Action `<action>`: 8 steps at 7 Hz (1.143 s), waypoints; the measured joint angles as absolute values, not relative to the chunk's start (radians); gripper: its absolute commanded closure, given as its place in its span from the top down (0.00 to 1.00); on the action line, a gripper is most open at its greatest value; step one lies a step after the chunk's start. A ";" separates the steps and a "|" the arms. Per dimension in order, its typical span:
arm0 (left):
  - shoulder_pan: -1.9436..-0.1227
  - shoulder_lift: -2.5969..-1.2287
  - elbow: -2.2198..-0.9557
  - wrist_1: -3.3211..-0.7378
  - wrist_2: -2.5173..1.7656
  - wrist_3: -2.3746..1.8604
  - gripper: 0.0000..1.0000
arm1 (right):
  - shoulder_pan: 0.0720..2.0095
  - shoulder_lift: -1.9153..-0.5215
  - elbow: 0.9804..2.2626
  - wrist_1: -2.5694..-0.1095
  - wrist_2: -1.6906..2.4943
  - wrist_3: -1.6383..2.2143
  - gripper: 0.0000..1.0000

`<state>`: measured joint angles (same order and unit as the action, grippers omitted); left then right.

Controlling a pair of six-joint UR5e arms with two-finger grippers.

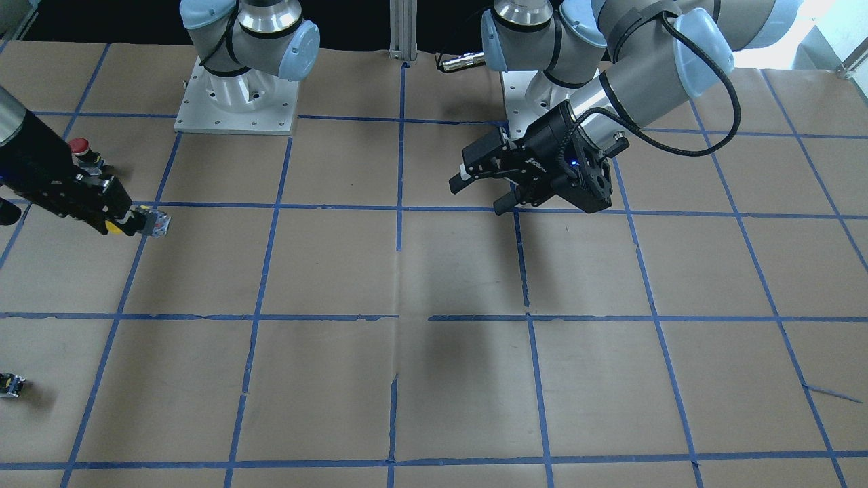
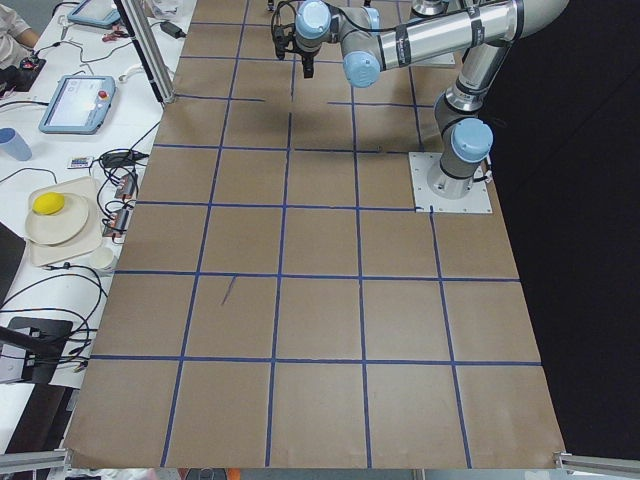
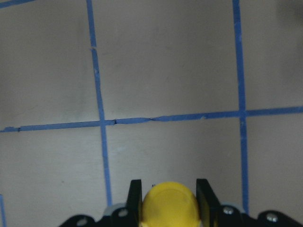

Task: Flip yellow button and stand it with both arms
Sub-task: 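Lower the button upright with the right gripper while the left arm retracts, then set the button cap-up on the table and open the right gripper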

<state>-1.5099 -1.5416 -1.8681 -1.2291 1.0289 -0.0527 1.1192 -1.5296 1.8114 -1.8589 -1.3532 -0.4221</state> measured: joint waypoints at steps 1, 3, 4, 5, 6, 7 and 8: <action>-1.543 -1.544 -1.817 -1.253 1.202 -0.049 1.00 | 1.052 -1.522 1.882 -1.977 -1.353 -0.618 0.17; -1.594 -1.544 -1.708 -1.381 1.467 -0.045 0.99 | 0.913 -1.515 1.988 -2.106 -1.332 -1.037 0.17; -1.595 -1.541 -1.643 -1.488 1.533 -0.045 0.99 | 0.844 -1.508 2.016 -2.119 -1.300 -1.236 0.17; -1.589 -1.537 -1.597 -1.568 1.555 -0.043 0.99 | 0.776 -1.487 2.035 -2.122 -1.263 -1.420 0.17; -1.584 -1.539 -1.578 -1.596 1.560 -0.032 1.00 | 0.719 -1.454 2.042 -2.120 -1.229 -1.565 0.16; -1.576 -1.546 -1.572 -1.594 1.560 -0.016 0.99 | 0.683 -1.423 2.042 -2.120 -1.200 -1.681 0.16; -1.553 -1.550 -1.568 -1.584 1.553 0.004 1.00 | 0.659 -1.403 2.041 -2.120 -1.178 -1.802 0.16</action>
<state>-1.5526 -1.5504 -1.5683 -1.5839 1.5529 0.0041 0.6587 -1.4035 2.0408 -2.1203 -1.1783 -1.8019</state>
